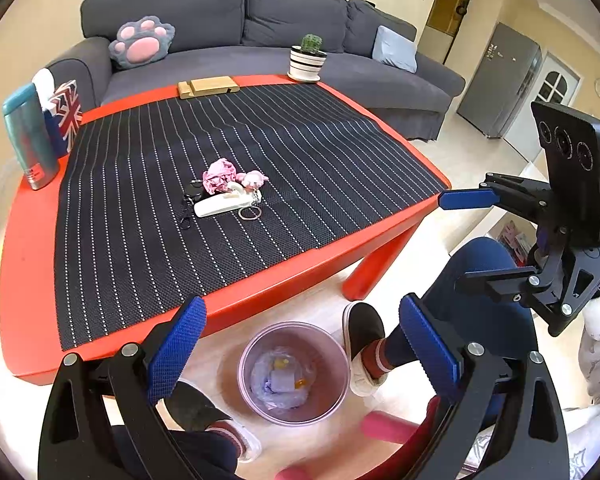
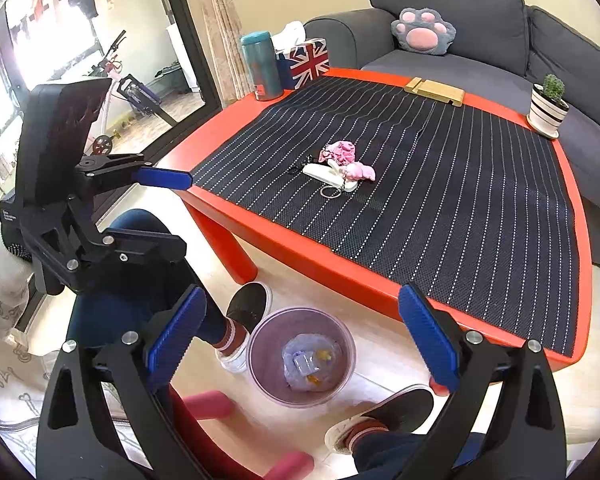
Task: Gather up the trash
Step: 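Move the left tool back over the table to the crumpled pink paper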
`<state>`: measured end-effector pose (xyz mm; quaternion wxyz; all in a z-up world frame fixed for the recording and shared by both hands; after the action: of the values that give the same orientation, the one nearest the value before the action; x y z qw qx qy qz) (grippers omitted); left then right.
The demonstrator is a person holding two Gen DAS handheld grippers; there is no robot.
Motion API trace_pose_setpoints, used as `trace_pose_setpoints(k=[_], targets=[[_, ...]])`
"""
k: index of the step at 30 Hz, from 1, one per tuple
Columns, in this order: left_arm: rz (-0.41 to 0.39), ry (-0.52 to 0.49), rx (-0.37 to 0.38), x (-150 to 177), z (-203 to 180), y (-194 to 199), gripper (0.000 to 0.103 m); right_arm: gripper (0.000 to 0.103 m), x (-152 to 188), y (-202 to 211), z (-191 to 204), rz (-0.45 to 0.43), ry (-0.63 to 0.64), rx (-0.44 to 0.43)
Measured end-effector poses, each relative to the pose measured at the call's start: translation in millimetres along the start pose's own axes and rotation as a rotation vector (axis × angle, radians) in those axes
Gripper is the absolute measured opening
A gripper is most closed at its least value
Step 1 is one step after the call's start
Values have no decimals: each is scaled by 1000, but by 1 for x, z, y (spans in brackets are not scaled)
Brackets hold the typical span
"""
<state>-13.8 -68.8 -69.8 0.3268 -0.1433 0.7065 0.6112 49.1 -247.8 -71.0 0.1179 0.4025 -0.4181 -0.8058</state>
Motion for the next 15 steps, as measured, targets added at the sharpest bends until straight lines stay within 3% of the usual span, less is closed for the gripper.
trace_pose_setpoints(k=[15], targets=[[-22,46,-38,-18,27,5,93,95,-29,3,-6,-39,4,13]])
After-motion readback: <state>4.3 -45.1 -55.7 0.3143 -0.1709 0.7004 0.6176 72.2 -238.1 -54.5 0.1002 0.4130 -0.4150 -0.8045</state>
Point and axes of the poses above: each gripper's, at about its wrist camera, not at the fingertips, and y roughly against the way its jaws point, z to its left, x to its underside, the point moved 5 cm from there along -y, roughly the way its jaws point, and after that the axes turned 14 degrees about -y, right-handed, at the moved point
